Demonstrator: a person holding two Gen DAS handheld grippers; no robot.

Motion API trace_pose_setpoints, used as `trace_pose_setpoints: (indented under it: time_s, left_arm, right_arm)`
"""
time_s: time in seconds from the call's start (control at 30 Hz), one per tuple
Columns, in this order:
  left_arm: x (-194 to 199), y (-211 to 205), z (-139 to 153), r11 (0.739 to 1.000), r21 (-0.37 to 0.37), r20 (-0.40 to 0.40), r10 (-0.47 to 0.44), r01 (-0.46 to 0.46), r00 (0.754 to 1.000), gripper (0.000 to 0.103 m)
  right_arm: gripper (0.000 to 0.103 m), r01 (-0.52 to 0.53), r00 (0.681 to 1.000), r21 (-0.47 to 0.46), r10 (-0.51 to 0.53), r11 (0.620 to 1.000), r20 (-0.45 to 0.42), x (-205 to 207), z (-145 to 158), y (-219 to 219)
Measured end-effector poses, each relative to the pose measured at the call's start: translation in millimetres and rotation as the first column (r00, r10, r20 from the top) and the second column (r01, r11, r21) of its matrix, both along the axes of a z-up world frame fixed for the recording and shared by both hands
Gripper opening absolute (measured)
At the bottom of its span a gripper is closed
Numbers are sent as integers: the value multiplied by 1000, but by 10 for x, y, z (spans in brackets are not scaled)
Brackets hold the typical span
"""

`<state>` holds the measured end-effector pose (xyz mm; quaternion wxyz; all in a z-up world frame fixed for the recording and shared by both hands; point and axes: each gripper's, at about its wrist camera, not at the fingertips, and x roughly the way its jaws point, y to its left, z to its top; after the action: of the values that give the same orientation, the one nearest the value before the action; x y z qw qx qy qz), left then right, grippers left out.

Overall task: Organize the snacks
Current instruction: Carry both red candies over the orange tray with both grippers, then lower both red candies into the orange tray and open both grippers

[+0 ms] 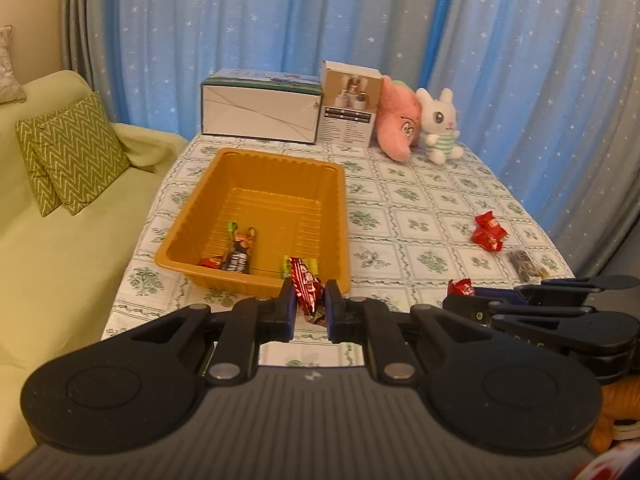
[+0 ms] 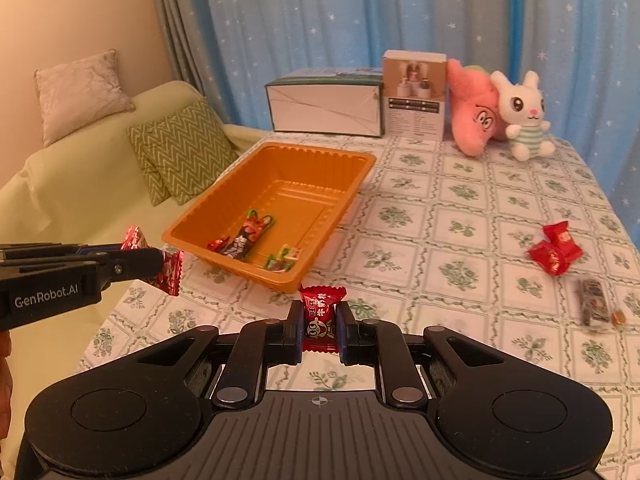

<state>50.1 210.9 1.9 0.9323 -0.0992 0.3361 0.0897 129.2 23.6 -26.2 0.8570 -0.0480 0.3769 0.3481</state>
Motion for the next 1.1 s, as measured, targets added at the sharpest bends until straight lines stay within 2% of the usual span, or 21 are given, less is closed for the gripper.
trace_pose_setpoints:
  time_s: [0.4,0.83,1.1]
  left_arm:
    - [234,414,-52,1000,2,-11,17,-17,1000,12]
    - [739,827,-208,1000,0,-36,-20,20,999,12]
    - [1017,936,-351,999,8,-65,-48,49,997,12]
  right_arm:
    - [17,-44,999,-5,44,999,-26,208,-117,395]
    - [16,-63,997,14,64,998,-44,641,-191,895]
    - [16,-61,996,10,61,998,-57,879,-276,1066]
